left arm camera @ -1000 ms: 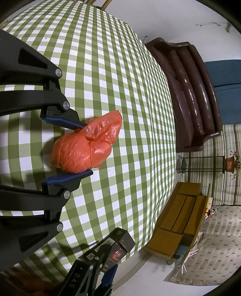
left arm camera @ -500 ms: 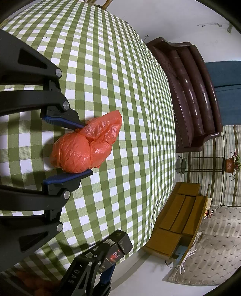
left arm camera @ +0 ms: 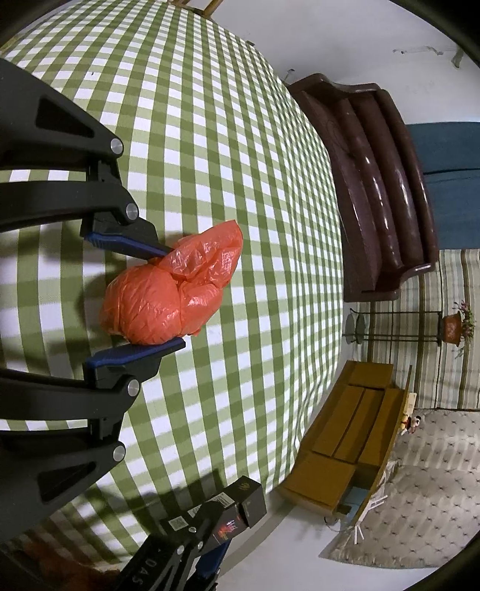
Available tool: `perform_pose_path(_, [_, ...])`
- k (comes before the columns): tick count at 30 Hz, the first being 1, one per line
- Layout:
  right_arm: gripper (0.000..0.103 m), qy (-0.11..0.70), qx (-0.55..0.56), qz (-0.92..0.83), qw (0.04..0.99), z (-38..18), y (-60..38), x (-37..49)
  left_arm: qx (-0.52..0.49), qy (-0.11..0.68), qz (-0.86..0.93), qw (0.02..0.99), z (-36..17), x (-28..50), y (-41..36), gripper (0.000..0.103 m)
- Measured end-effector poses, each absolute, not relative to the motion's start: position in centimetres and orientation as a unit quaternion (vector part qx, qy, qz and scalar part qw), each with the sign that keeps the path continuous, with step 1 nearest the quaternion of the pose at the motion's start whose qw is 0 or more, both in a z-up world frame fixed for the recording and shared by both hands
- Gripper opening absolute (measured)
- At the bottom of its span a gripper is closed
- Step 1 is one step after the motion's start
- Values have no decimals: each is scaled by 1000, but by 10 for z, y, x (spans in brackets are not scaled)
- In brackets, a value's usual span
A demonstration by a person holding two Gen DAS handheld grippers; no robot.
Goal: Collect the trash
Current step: 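Carry the red bag and cigarette box over the black bin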
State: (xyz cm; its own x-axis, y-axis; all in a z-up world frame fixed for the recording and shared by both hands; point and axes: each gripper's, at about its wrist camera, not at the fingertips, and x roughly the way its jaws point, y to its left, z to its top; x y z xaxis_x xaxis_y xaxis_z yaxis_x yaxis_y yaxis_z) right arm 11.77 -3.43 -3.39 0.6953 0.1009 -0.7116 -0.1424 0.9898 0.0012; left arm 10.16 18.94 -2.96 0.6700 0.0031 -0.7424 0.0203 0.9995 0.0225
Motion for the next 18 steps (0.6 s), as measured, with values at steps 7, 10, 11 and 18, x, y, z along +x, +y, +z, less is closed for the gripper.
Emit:
perform_pose_path(7, [54, 371, -13, 44, 928, -24, -67, 108, 23, 390, -33, 920, -16, 102, 154, 41])
perform_pose_path(10, [54, 367, -7, 32, 930, -22, -82, 105, 29, 382, -50, 922, -11, 103, 134, 41])
perform_pose_path(11, [54, 366, -5, 26, 930, -21, -88, 104, 32, 380, -57, 923, -9, 103, 124, 41])
perform_pose_path(18, [54, 359, 9, -11, 933, -20, -131, 96, 52, 366, -103, 923, -4, 104, 75, 41])
